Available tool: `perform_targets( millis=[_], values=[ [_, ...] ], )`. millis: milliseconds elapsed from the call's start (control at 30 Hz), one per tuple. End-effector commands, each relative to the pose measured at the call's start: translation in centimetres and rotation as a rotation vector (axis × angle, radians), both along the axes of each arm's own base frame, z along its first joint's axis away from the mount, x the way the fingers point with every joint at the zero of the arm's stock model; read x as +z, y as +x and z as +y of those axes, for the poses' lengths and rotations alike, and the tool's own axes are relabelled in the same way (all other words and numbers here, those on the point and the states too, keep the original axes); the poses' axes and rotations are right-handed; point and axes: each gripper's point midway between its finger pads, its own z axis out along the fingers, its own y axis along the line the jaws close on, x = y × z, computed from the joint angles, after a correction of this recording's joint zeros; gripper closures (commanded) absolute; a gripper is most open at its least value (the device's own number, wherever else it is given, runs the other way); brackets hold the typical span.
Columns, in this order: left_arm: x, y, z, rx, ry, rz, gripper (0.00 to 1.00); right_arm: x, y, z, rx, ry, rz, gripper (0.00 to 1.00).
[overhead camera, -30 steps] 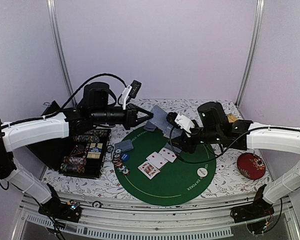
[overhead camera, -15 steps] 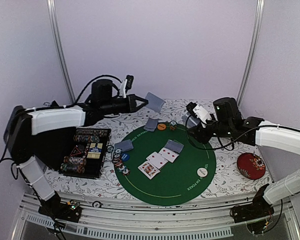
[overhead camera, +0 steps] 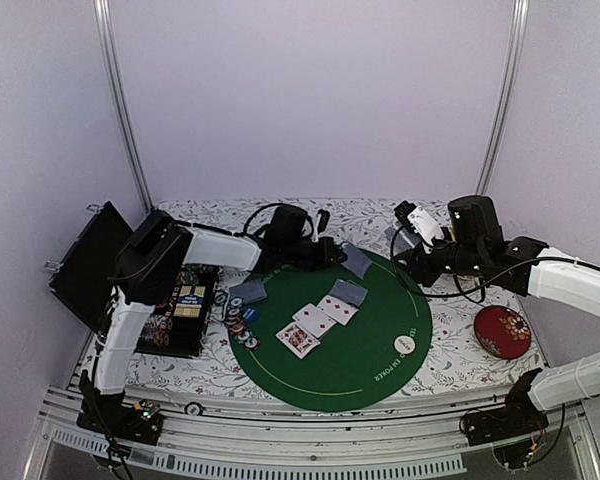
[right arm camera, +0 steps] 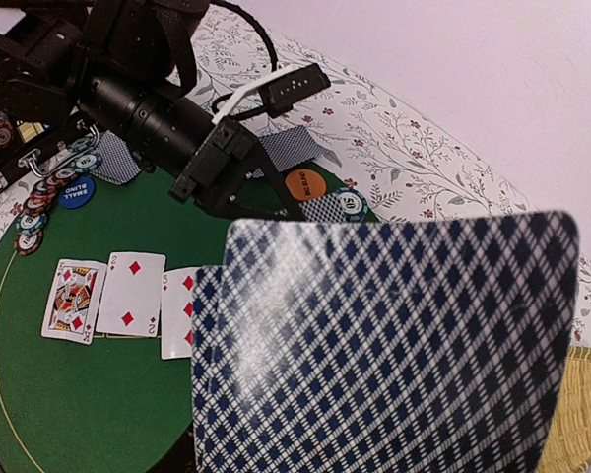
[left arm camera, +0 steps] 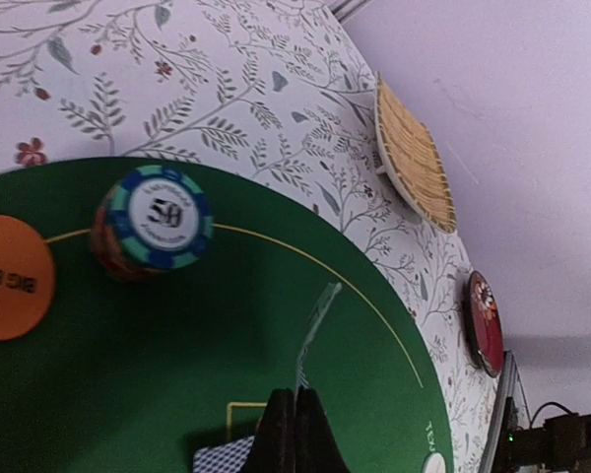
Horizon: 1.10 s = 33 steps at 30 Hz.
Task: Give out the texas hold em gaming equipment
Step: Place the poker card in the community card area.
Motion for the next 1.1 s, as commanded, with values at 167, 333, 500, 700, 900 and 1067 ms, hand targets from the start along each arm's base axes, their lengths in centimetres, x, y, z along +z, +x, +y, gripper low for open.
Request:
perform_targets(
  millis=[167, 333, 500, 700, 900, 1067],
  values=[
    [-2.4, -0.5, -2.9, 0.030, -0.015, 0.070, 1.00, 0.1, -0.2, -0.1, -0.002, 0.021, 0.002, 0.56],
    [-3.9, -0.2, -2.7, 0.069, -0.011, 0.100, 1.00, 0.3, -0.3, -0.1, 0.000, 0.025, 0.001, 0.56],
    [-4.8, -0.1, -2.6, 0.058, 0.027, 0.101, 1.00, 0.3, -0.4, -0.2, -0.002, 0.025, 0.000, 0.56],
    [-4.6, -0.1, -2.3, 0.052, 0.053, 0.091, 0.82, 0.3, -0.3, -0.1, 0.002, 0.027, 0.002, 0.56],
    [-3.2, 0.1, -2.0, 0.051, 0.075, 0.044, 0.70, 0.4, -0.3, 0.0, 0.008, 0.028, 0.003, 0.56],
    [-0.2, 0.5, -1.3, 0.071, 0.103, -0.047, 0.62, 0.4, -0.3, -0.1, 0.004, 0.023, 0.004, 0.56]
  ],
)
